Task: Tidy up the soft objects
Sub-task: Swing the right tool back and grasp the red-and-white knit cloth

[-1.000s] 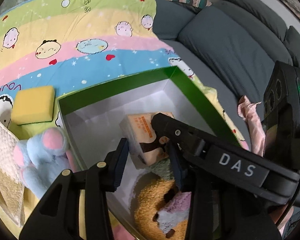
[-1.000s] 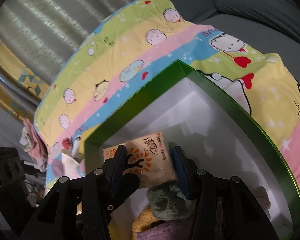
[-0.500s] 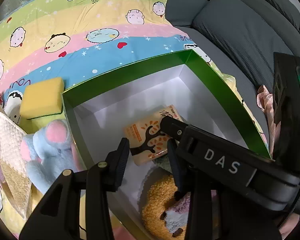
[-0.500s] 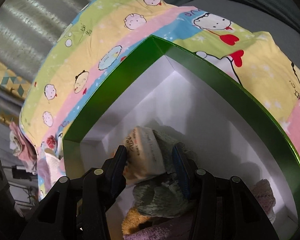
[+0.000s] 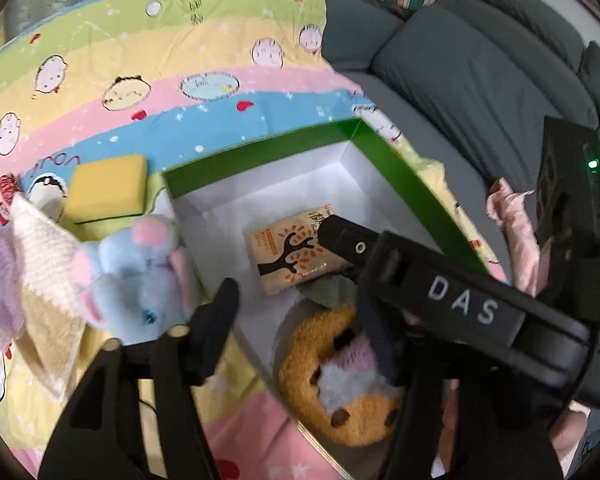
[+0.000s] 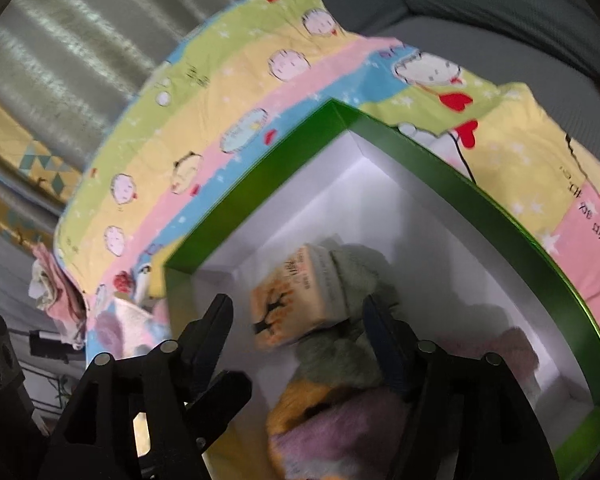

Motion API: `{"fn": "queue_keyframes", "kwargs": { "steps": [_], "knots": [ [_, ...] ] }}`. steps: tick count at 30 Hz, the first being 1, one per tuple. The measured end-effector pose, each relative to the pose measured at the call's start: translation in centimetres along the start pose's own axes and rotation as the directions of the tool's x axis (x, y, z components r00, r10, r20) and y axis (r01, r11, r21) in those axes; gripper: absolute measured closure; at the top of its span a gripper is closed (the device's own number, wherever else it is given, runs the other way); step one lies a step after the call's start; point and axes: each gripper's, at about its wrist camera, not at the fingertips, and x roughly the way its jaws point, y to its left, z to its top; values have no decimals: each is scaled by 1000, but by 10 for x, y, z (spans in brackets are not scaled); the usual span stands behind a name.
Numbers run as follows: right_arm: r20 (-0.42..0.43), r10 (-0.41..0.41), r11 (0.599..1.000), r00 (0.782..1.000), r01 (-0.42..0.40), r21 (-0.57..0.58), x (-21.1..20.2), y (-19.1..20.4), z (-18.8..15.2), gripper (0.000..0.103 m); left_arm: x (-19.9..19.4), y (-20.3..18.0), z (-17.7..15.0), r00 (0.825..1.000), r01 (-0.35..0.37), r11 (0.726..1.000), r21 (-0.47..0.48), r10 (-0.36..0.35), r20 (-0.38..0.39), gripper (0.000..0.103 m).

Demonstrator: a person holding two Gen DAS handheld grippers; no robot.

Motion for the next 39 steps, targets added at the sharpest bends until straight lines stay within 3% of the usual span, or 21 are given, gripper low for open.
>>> {"fn": "queue_keyframes", "kwargs": {
  "steps": [2,4,7,10,12,13,17,19,21,23,25,26,27,30,31,32,34,36,39],
  "knots": [
    [32,-7,1000,999,7,-14,-12,7,-5,24,-19,5,-6,999,11,1000,-5,-11,42,26],
    [61,-13,999,998,15,-36,-20,14,-9,20,-41,13,-14,996,12,1000,-15,-10,90,24],
    [99,-18,997,995,25,-73,-31,24,-16,19,-66,29,-28,991,-10,999,-37,15,134,24],
    [132,-43,991,990,59,-121,-39,35,-23,19,-96,61,-56,975,-68,993,-94,86,206,20],
    [200,-80,983,977,110,-147,-47,43,-27,19,-110,87,-80,957,-116,979,-167,155,244,11],
    [258,-101,979,961,142,-147,-52,48,-29,19,-116,98,-91,949,-130,970,-208,182,257,11],
    [336,-103,973,936,165,-162,-59,63,-35,17,-130,153,-135,927,-157,912,-379,268,260,11],
    [331,-82,972,940,150,-184,-55,72,-40,10,-133,176,-145,924,-184,881,-436,306,229,11],
    [309,-60,965,949,135,-227,-50,83,-45,9,-138,194,-152,905,-216,845,-489,362,224,11],
    [282,33,956,959,52,-289,-49,94,-54,9,-143,207,-155,893,-205,832,-516,374,249,11],
    [248,168,941,954,-81,-328,-50,105,-60,8,-146,221,-147,885,-190,826,-531,378,271,11],
    [235,210,935,949,-124,-333,-49,111,-64,6,-148,227,-143,876,-196,825,-530,389,283,11],
    [231,226,932,947,-141,-335,-48,115,-67,5,-148,233,-137,854,-227,814,-535,430,292,11],
    [213,234,920,949,-144,-366,-38,137,-79,3,-149,252,-146,815,-291,751,-592,519,258,11],
    [191,211,911,959,-123,-394,-30,152,-83,3,-149,261,-156,815,-296,722,-625,532,229,11],
    [175,199,904,964,-112,-413,-25,162,-84,3,-149,271,-165,826,-291,693,-660,530,193,11],
    [113,173,870,978,-98,-482,-7,200,-86,3,-151,288,-177,857,-260,644,-720,497,135,11],
    [53,144,844,988,-95,-528,14,236,-86,3,-158,303,-188,889,-193,621,-759,438,133,11],
    [-46,125,798,991,-128,-589,65,301,-80,3,-179,319,-204,883,-123,561,-818,438,167,11]
  ]
}}
